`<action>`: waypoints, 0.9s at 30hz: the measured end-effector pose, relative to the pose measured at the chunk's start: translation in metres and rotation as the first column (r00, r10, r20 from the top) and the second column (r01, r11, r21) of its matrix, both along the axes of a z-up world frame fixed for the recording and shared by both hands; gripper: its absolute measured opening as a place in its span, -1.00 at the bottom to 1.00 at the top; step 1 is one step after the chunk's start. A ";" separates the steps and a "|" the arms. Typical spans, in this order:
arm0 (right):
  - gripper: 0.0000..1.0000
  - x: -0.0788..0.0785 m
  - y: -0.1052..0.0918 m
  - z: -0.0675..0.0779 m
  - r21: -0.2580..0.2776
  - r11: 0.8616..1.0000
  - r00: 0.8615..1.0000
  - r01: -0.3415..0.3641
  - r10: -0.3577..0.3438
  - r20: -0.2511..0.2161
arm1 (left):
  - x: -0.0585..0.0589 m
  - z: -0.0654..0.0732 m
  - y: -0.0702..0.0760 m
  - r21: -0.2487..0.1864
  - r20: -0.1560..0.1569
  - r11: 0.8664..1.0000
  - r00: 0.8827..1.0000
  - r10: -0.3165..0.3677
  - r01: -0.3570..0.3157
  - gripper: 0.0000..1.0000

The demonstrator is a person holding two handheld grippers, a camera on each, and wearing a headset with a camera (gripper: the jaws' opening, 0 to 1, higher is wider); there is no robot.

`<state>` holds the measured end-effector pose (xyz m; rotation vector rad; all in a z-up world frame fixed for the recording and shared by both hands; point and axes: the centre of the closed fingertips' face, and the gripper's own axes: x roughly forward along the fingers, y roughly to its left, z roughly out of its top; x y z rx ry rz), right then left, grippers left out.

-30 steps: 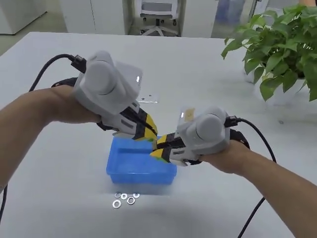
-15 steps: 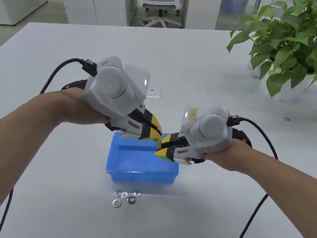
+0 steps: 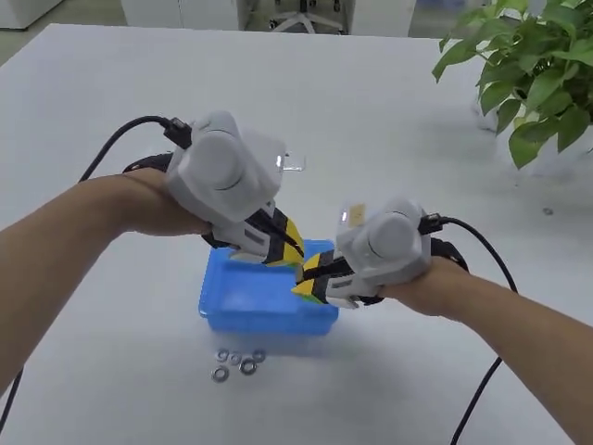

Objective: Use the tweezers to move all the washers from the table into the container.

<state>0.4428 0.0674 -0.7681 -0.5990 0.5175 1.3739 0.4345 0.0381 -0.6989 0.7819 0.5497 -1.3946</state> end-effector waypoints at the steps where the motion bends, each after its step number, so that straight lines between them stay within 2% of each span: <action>1: -0.81 0.000 0.000 -0.002 -0.005 1.000 1.000 -0.002 0.002 -0.002 | 0.000 -0.002 0.000 0.001 -0.003 1.000 1.000 0.002 -0.002 -0.88; 14: -0.80 -0.001 0.000 -0.011 -0.044 0.999 1.000 -0.026 0.026 -0.008 | 0.000 -0.012 0.003 0.019 -0.020 1.000 1.000 0.003 -0.003 -0.88; 21: -0.79 -0.001 0.000 -0.012 -0.046 0.999 1.000 -0.025 0.025 -0.002 | -0.002 -0.011 0.003 0.016 -0.020 1.000 1.000 0.008 -0.007 -0.88; 27: -0.79 -0.002 0.000 -0.006 -0.039 0.999 1.000 -0.023 0.024 0.007 | -0.003 -0.004 0.004 0.012 -0.012 1.000 1.000 0.010 -0.010 -0.88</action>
